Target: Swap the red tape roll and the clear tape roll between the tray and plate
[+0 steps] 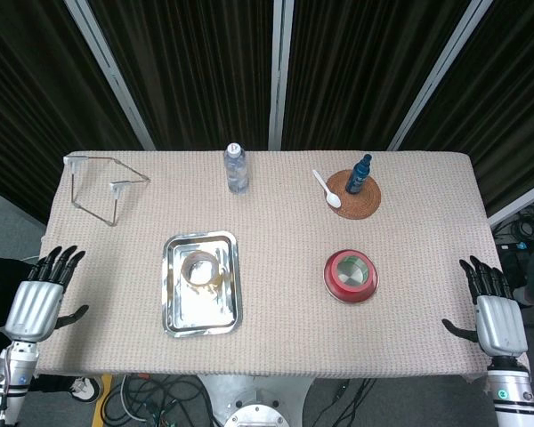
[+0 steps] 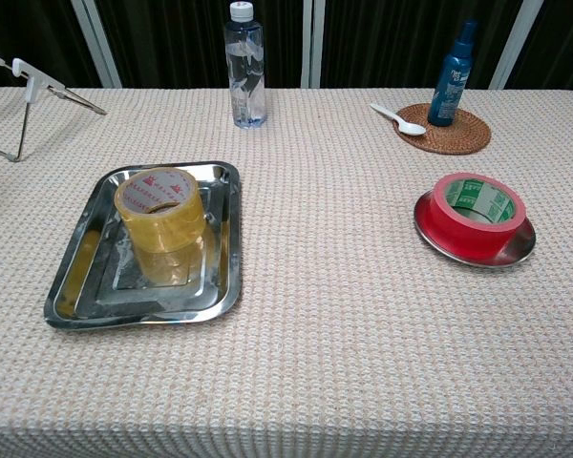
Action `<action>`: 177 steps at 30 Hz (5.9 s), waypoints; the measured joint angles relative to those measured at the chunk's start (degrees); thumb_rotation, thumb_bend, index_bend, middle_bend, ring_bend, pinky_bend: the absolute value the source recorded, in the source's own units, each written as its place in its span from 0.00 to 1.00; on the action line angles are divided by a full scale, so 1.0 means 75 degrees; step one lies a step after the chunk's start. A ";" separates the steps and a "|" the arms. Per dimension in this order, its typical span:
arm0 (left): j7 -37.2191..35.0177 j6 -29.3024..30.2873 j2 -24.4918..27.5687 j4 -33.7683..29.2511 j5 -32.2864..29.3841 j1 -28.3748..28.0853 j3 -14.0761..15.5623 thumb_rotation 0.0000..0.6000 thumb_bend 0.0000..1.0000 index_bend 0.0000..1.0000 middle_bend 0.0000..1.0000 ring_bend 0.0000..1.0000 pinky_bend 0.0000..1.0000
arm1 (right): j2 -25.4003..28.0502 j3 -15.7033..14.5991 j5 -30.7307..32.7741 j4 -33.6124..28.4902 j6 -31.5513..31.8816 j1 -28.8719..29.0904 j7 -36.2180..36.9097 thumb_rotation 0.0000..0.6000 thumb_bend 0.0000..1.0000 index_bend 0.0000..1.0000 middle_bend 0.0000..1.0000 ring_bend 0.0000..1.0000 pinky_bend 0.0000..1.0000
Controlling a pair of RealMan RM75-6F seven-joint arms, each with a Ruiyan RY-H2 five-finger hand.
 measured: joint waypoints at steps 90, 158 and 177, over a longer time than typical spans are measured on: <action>-0.0828 -0.0292 -0.0028 0.0308 -0.0048 -0.0001 0.0231 1.00 0.11 0.10 0.07 0.00 0.16 | -0.2186 0.0660 0.2107 -0.0740 -0.3894 0.5081 -0.3607 1.00 0.18 0.34 0.33 0.24 0.17; -0.0973 -0.4674 -0.1804 0.1166 -0.0450 -0.3905 -0.0477 1.00 0.10 0.14 0.09 0.00 0.16 | 0.0825 0.0554 0.1977 -0.0266 -0.1658 0.2621 0.0092 1.00 0.00 0.00 0.00 0.00 0.00; -0.0471 -0.4770 -0.1810 0.0961 -0.0584 -0.4832 -0.0948 1.00 0.21 0.28 0.25 0.16 0.32 | 0.0897 0.0754 0.1915 0.0001 -0.1503 0.2223 0.0565 1.00 0.00 0.00 0.00 0.00 0.00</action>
